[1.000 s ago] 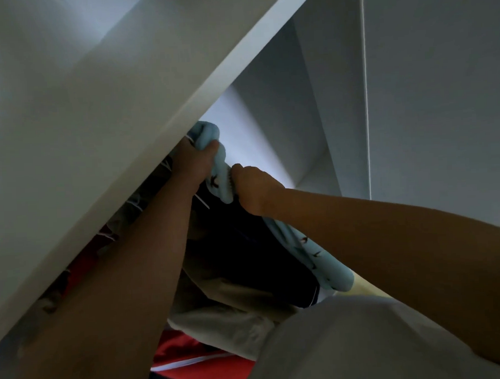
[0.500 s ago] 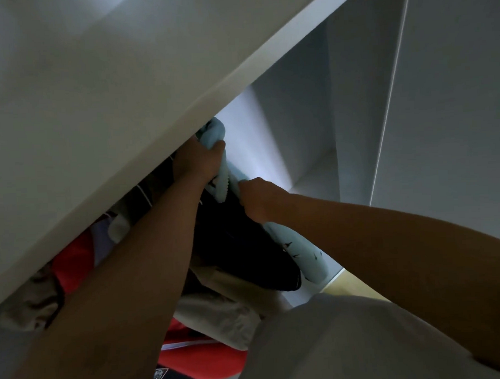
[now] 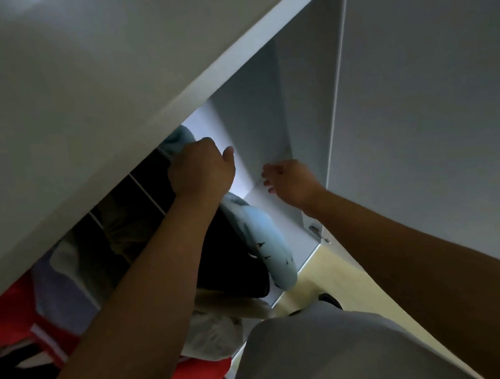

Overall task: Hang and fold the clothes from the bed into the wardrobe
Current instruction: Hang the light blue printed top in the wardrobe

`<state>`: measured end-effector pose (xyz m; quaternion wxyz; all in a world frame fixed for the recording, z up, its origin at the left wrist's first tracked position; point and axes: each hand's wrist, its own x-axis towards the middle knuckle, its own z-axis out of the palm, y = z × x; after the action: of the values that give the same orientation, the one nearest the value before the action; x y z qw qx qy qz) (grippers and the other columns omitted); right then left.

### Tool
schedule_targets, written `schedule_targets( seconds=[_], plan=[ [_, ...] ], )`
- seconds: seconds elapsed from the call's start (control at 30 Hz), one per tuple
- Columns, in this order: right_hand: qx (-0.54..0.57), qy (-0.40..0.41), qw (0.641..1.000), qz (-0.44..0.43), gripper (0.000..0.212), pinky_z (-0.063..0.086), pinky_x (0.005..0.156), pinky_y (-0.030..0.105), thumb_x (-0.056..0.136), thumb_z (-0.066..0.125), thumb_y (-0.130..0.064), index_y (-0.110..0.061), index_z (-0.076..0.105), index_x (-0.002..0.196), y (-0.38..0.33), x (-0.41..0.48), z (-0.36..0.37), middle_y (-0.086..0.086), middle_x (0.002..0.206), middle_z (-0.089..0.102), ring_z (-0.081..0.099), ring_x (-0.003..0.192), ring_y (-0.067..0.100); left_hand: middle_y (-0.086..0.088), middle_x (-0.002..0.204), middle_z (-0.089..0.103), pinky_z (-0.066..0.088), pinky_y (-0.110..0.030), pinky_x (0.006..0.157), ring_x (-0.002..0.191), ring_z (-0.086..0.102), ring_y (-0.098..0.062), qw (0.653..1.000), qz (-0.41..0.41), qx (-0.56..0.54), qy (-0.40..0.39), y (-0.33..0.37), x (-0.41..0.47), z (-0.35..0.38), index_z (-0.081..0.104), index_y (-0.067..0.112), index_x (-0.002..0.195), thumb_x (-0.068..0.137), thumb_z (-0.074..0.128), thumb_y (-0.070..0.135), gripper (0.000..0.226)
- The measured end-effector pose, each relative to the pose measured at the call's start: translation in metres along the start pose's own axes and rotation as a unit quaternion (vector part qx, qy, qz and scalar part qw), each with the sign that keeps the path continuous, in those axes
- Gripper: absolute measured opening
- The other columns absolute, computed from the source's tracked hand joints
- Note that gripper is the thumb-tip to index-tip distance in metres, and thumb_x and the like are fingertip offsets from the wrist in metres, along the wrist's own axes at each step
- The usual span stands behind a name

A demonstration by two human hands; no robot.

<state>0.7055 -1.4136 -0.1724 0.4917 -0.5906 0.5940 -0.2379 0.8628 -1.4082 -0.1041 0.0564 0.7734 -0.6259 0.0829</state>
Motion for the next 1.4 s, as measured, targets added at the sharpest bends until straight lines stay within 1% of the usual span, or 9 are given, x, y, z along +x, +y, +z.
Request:
schedule_targets(
  seconds=[0.1, 0.2, 0.3, 0.47, 0.57, 0.9, 1.0, 1.13, 1.4],
  plan=[
    [0.097, 0.104, 0.990, 0.015, 0.030, 0.056, 0.090, 0.042, 0.103, 0.046, -0.030, -0.014, 0.070, 0.094, 0.017, -0.027, -0.030, 0.004, 0.093, 0.074, 0.071, 0.087, 0.022, -0.007, 0.087, 0.071, 0.053, -0.037, 0.072, 0.089, 0.065, -0.035, 0.987, 0.081, -0.135, -0.015, 0.035, -0.019, -0.003, 0.066, 0.014, 0.087, 0.094, 0.054, 0.045, 0.034],
    [0.175, 0.217, 0.960, 0.014, 0.030, 0.059, 0.076, 0.032, 0.104, 0.045, -0.029, -0.016, 0.070, 0.092, 0.027, -0.068, -0.051, 0.001, 0.086, 0.075, 0.073, 0.080, 0.018, -0.001, 0.072, 0.068, 0.051, -0.037, 0.064, 0.074, 0.062, -0.029, 0.950, 0.171, -0.261, -0.010, 0.067, -0.050, -0.006, 0.061, 0.014, 0.077, 0.094, 0.058, 0.042, 0.033],
    [0.238, 0.329, 0.914, -0.008, 0.030, 0.059, 0.073, 0.033, 0.103, 0.046, -0.031, -0.016, 0.070, 0.093, 0.036, -0.122, -0.068, 0.001, 0.082, 0.076, 0.073, 0.077, 0.015, 0.002, 0.062, 0.062, 0.046, -0.039, 0.056, 0.060, 0.058, -0.023, 0.897, 0.251, -0.363, 0.028, 0.091, -0.075, -0.012, 0.059, 0.015, 0.074, 0.097, 0.056, 0.041, 0.035],
    [0.240, 0.454, 0.858, -0.008, 0.030, 0.059, 0.078, 0.041, 0.103, 0.046, -0.034, -0.021, 0.070, 0.090, 0.057, -0.224, -0.098, -0.002, 0.083, 0.076, 0.074, 0.080, 0.016, 0.001, 0.063, 0.063, 0.051, -0.043, 0.056, 0.056, 0.062, -0.023, 0.790, 0.332, -0.514, -0.033, 0.154, -0.126, -0.032, 0.063, 0.012, 0.079, 0.100, 0.051, 0.039, 0.036],
    [0.225, 0.528, 0.819, 0.020, 0.030, 0.059, 0.078, 0.040, 0.103, 0.046, -0.034, -0.021, 0.070, 0.091, 0.075, -0.290, -0.113, -0.003, 0.084, 0.076, 0.073, 0.081, 0.014, 0.007, 0.063, 0.063, 0.051, -0.040, 0.054, 0.055, 0.061, -0.012, 0.737, 0.412, -0.531, -0.077, 0.195, -0.177, -0.044, 0.064, 0.016, 0.080, 0.100, 0.051, 0.039, 0.034],
    [0.256, 0.723, 0.627, 0.137, 0.028, 0.055, 0.073, 0.031, 0.104, 0.049, -0.026, -0.014, 0.071, 0.090, 0.162, -0.539, -0.123, -0.001, 0.082, 0.076, 0.073, 0.075, 0.014, 0.009, 0.058, 0.061, 0.052, -0.037, 0.054, 0.052, 0.061, -0.012, 0.554, 0.613, -0.516, -0.227, 0.315, -0.395, -0.086, 0.062, 0.020, 0.076, 0.099, 0.053, 0.038, 0.030],
    [0.251, 0.767, 0.572, 0.147, 0.029, 0.055, 0.065, 0.021, 0.104, 0.049, -0.026, -0.013, 0.071, 0.089, 0.197, -0.622, -0.123, 0.001, 0.082, 0.076, 0.073, 0.074, 0.015, 0.011, 0.058, 0.060, 0.053, -0.032, 0.053, 0.052, 0.061, -0.010, 0.504, 0.653, -0.503, -0.258, 0.349, -0.479, -0.097, 0.063, 0.023, 0.077, 0.099, 0.053, 0.039, 0.029],
    [0.249, 0.790, 0.532, 0.176, 0.029, 0.055, 0.071, 0.027, 0.103, 0.050, -0.028, -0.017, 0.072, 0.088, 0.250, -0.742, -0.117, -0.001, 0.083, 0.076, 0.072, 0.075, 0.014, 0.010, 0.059, 0.062, 0.054, -0.032, 0.053, 0.050, 0.061, -0.008, 0.465, 0.670, -0.486, -0.314, 0.392, -0.606, -0.109, 0.064, 0.023, 0.077, 0.098, 0.054, 0.041, 0.029],
    [0.254, 0.821, 0.453, 0.237, 0.029, 0.048, 0.067, 0.024, 0.102, 0.053, -0.031, -0.019, 0.073, 0.085, 0.332, -0.950, -0.121, -0.007, 0.081, 0.076, 0.072, 0.072, 0.012, 0.005, 0.057, 0.063, 0.048, -0.024, 0.051, 0.045, 0.059, -0.011, 0.420, 0.688, -0.418, -0.420, 0.463, -0.828, -0.144, 0.062, 0.024, 0.071, 0.095, 0.053, 0.042, 0.031]
  ],
)
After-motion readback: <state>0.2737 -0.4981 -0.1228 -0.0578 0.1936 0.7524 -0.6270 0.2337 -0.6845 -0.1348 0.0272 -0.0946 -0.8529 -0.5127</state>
